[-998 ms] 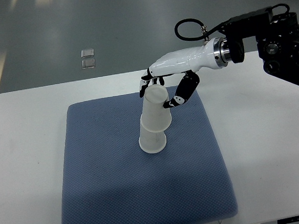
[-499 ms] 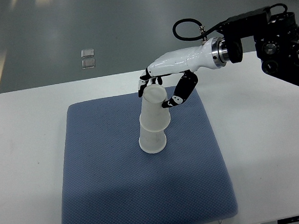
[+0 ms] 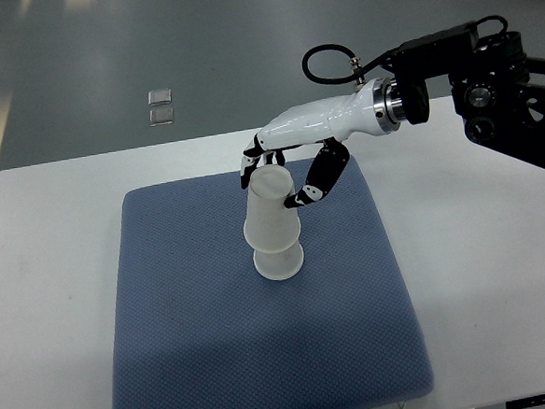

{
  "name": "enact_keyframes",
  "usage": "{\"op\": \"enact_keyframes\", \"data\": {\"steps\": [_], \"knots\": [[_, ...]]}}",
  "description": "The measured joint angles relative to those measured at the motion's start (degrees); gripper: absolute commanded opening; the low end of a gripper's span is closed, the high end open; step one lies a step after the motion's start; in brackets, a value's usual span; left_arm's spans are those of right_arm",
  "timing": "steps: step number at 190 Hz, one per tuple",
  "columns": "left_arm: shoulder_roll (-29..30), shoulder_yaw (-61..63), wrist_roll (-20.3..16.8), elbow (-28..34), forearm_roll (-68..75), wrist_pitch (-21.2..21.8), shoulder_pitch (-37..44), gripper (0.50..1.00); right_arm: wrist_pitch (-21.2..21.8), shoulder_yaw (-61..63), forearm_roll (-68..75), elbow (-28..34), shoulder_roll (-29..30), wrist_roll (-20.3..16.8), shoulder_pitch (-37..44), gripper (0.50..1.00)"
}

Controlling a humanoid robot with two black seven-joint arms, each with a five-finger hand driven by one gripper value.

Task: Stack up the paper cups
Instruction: 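Lower the held cup onto the upside-down cup on the pad, then open the right hand and withdraw it upward away from the cups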

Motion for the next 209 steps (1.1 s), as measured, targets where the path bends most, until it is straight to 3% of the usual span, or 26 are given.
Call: {"op": "enact_keyframes", "data": {"steps": [125, 153, 165, 177, 191, 203, 209], "knots": [[0.0, 0.0, 0.01, 0.0, 0.0, 0.0, 0.0, 1.0, -0.8, 0.07, -0.54, -0.85, 0.02, 0.0, -0.26, 0.605], [0.0, 0.0, 0.03, -0.01, 0.0, 0.0, 0.0, 1.0, -0.93, 0.07, -1.79, -1.31, 1.08, 0.0, -1.27, 0.629], [0.0, 0.0, 0.03, -0.01, 0.0, 0.0, 0.0, 1.0, -0.96, 0.07, -2.36, -1.37, 1.67, 0.0, -1.7, 0.65], [0.0, 0.0, 0.03, -0.01, 0.0, 0.0, 0.0, 1.0, -0.97, 0.07, -2.69, -1.41, 1.93, 0.0, -1.97, 0.701], [0.0, 0.0, 0.03, -0.01, 0.0, 0.0, 0.0, 1.0, -0.98, 0.07, -2.83, -1.55, 2.01, 0.0, -2.14, 0.787], [0.0, 0.0, 0.03, -0.01, 0.0, 0.0, 0.0, 1.0, -0.97, 0.07, -2.84, -1.7, 2.01, 0.01, -2.19, 0.891], [0.0, 0.0, 0.03, -0.01, 0.0, 0.0, 0.0, 1.0, -0.96, 0.07, -2.84, -1.76, 1.98, 0.03, -2.21, 0.913]]}}
